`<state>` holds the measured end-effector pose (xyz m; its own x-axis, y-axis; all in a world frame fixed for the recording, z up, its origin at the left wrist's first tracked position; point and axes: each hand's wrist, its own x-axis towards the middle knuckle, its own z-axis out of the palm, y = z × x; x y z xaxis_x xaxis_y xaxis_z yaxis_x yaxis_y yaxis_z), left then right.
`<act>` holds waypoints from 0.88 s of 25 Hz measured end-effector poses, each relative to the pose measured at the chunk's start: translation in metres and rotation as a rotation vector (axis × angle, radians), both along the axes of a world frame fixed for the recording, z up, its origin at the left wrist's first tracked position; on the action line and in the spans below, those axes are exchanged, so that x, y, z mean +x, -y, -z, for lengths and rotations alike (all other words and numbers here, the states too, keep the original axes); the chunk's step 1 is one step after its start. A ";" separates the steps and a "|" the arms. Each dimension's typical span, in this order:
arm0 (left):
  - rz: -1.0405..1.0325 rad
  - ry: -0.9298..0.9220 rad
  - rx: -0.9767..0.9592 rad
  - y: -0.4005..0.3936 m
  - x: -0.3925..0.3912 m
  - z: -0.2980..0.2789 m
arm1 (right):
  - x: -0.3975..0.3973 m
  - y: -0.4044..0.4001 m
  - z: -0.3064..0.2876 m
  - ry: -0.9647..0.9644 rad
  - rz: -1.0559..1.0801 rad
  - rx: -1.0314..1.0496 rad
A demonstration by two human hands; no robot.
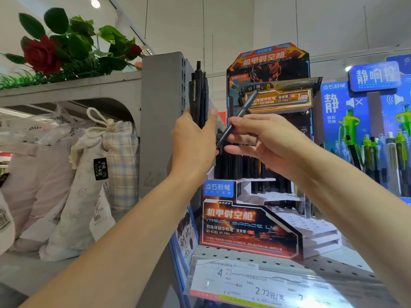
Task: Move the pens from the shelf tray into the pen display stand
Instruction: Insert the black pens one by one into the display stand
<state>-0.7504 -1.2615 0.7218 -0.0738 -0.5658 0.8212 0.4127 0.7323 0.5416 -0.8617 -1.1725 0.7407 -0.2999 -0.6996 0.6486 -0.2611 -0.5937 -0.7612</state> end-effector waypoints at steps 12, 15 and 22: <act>0.095 -0.032 -0.104 -0.001 0.010 -0.001 | 0.004 0.018 0.010 -0.492 0.580 0.106; 0.105 -0.019 -0.088 0.000 0.010 -0.001 | 0.007 0.021 0.010 -0.539 0.576 0.212; 0.149 -0.008 -0.051 0.002 0.009 0.000 | 0.014 0.030 0.001 -0.669 0.696 0.251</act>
<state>-0.7416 -1.2639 0.7217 -0.1473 -0.5062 0.8497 0.5226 0.6896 0.5014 -0.8475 -1.2022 0.7392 -0.3220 -0.6467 0.6914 -0.9107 0.0119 -0.4130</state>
